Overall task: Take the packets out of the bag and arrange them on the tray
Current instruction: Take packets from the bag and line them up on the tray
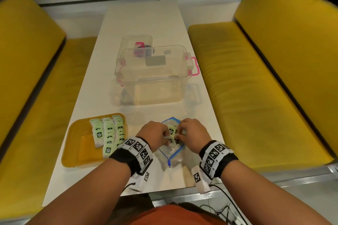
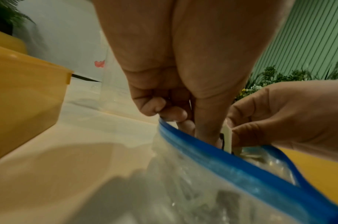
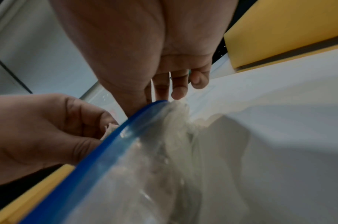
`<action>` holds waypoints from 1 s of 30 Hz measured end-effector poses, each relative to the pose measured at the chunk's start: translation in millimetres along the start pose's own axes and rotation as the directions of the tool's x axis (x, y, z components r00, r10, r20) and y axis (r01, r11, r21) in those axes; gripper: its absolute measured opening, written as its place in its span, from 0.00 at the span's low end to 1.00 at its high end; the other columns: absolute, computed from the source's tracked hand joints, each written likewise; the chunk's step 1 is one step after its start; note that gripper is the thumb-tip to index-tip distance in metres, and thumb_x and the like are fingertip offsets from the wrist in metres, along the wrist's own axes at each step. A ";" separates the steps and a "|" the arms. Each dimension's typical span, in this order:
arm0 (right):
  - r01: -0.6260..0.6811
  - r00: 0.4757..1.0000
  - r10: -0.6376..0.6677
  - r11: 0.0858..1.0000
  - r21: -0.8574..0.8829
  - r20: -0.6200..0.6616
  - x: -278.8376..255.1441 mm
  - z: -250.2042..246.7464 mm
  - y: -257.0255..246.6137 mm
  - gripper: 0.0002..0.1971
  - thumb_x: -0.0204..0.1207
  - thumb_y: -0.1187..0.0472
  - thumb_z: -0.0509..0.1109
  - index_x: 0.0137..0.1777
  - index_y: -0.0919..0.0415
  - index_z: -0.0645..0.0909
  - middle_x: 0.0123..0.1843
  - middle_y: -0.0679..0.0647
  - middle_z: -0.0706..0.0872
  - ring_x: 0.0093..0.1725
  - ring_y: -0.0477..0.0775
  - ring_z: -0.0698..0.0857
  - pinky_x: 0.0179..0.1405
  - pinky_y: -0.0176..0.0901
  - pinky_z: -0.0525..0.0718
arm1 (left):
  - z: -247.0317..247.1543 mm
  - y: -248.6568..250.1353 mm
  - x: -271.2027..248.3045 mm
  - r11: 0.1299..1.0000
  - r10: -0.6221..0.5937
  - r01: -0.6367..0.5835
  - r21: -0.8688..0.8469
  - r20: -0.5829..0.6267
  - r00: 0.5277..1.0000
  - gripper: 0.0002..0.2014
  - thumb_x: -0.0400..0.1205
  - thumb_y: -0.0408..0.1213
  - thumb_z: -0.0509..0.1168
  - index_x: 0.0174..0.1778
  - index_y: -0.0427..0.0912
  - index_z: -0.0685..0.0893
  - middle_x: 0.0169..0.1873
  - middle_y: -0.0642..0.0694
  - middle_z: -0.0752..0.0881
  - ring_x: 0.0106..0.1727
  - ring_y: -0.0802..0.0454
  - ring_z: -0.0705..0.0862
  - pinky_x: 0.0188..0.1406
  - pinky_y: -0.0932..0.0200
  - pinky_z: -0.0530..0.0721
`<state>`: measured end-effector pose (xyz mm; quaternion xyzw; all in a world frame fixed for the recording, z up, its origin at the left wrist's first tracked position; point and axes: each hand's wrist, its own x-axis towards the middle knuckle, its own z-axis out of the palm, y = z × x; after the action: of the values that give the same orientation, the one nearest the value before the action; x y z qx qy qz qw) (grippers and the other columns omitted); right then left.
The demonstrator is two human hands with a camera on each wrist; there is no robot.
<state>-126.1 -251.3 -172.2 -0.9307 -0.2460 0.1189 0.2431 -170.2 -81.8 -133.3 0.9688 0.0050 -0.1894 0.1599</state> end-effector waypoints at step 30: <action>0.105 0.993 -0.064 0.858 0.502 -0.099 21.7 -41.5 -98.4 0.06 0.87 0.57 0.58 0.54 0.57 0.73 0.37 0.54 0.79 0.35 0.55 0.77 0.37 0.53 0.79 | -113.9 -51.3 -69.5 0.996 0.060 -0.077 -0.036 -0.345 0.937 0.08 0.82 0.48 0.67 0.53 0.55 0.88 0.41 0.57 0.86 0.35 0.60 0.77 0.39 0.61 0.72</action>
<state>-132.9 -181.5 -88.7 -0.8264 -0.2368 0.1319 0.4935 -196.7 5.9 -23.6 0.9823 0.0035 -0.0118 0.1867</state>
